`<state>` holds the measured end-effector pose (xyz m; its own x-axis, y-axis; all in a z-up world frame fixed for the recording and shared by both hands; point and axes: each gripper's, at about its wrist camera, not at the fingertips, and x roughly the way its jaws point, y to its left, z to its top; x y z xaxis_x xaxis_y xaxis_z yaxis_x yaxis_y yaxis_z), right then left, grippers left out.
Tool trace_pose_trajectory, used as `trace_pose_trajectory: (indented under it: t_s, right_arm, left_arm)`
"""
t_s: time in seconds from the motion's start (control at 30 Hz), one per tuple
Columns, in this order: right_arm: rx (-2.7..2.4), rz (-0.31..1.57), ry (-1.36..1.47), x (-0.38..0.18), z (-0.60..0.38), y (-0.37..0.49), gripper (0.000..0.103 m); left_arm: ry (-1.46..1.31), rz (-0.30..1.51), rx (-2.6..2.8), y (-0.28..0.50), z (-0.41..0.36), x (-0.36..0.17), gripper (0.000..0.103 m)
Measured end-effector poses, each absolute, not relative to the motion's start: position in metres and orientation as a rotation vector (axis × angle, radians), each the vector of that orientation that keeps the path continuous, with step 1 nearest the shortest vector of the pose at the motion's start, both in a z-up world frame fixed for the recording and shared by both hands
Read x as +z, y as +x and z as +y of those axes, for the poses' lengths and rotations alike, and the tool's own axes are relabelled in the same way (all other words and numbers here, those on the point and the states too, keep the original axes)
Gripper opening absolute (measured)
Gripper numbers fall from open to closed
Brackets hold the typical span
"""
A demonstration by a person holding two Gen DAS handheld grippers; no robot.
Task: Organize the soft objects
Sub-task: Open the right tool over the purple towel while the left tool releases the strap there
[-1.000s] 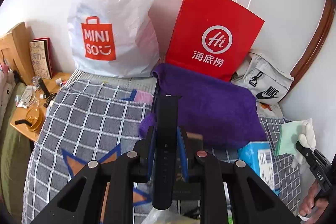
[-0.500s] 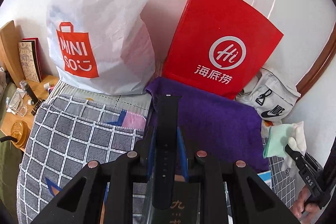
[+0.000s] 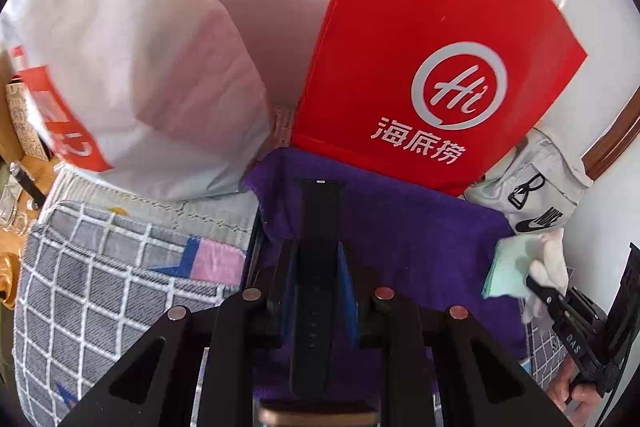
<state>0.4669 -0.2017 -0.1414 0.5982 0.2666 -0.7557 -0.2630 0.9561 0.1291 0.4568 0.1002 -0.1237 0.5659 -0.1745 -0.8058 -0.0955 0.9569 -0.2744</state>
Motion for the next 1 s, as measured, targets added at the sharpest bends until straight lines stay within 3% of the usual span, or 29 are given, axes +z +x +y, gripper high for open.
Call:
trace_pose_trajectory:
  t_s: [0.73, 0.83, 1.0]
  right_arm:
    - [0.386, 0.992, -0.071, -0.187, -0.197, 0.483, 0.019]
    - [0.407, 0.991, -0.077, -0.189, -0.191, 0.483, 0.024]
    - [0.441, 0.961, -0.112, -0.183, -0.183, 0.478, 0.047]
  left_arm:
    - [-0.339, 1.097, -0.072, 0.513, 0.084, -0.181, 0.020]
    - [-0.340, 1.108, -0.080, 0.515, 0.081, -0.183, 0.020]
    - [-0.339, 1.105, -0.081, 0.515, 0.077, -0.182, 0.020]
